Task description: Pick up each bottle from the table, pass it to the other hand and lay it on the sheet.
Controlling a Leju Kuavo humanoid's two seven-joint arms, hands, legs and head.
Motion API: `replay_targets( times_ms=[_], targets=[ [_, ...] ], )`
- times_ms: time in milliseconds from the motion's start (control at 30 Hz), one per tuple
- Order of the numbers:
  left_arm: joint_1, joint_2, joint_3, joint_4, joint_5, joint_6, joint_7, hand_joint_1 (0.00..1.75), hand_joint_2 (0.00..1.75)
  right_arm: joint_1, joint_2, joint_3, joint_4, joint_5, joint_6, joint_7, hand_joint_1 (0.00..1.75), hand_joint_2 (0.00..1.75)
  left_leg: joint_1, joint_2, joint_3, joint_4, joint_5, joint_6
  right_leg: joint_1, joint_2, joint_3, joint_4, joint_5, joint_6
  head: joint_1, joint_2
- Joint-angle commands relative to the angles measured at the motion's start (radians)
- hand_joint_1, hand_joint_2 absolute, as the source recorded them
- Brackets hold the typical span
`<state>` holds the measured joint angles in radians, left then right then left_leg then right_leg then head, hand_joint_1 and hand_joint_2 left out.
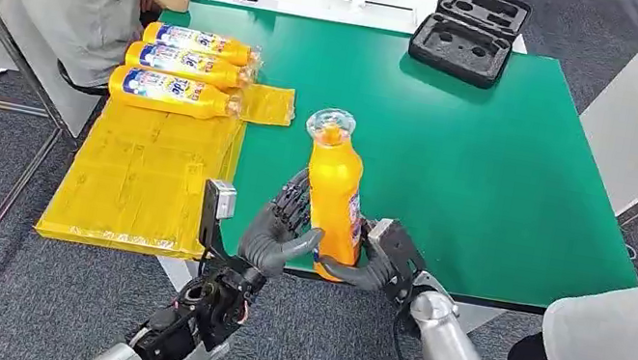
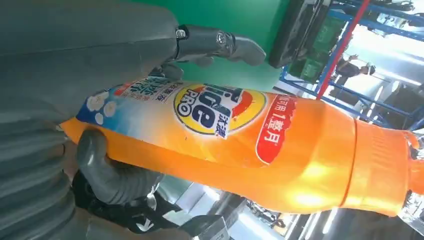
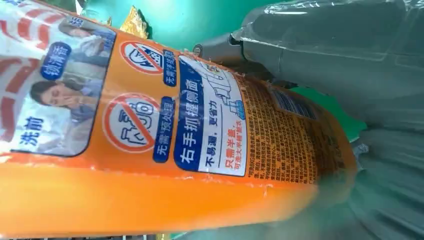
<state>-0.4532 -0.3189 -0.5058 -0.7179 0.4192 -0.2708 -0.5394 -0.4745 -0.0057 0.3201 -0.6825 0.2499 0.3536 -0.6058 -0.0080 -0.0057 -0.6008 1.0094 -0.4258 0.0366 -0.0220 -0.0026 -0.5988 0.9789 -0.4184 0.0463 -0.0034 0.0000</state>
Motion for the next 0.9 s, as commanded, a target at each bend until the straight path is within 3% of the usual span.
replay_targets(
  times_ms=[33,500,900],
  targets=[
    [-0.025,0.023,-0.005,0.019,-0.023,0.008,0.025,0.0,1.75,-0.073,0.015,-0.002,0.066,0.015,-0.018,0.023,1.75,1.75,0.001,0.003,0.003,0.001,-0.002,-0.002,0.002,0.002,0.002,0.0,-0.001,-0.002,0.0,0.0],
    [-0.06,0.012,0.013,0.129,-0.081,-0.008,-0.021,0.0,1.75,-0.082,0.049,0.118,0.174,0.116,-0.016,0.021,1.75,1.75,0.002,0.004,0.005,0.0,-0.003,-0.003,0.003,0.004,0.004,-0.001,-0.001,-0.003,0.0,0.0],
    [-0.107,-0.004,0.032,0.192,-0.071,-0.026,-0.021,0.0,1.75,-0.099,0.052,0.129,0.215,0.121,-0.024,0.013,1.75,1.75,0.001,0.001,0.002,0.0,-0.001,-0.002,0.001,0.001,0.002,0.0,-0.001,-0.002,0.0,0.0]
  ],
)
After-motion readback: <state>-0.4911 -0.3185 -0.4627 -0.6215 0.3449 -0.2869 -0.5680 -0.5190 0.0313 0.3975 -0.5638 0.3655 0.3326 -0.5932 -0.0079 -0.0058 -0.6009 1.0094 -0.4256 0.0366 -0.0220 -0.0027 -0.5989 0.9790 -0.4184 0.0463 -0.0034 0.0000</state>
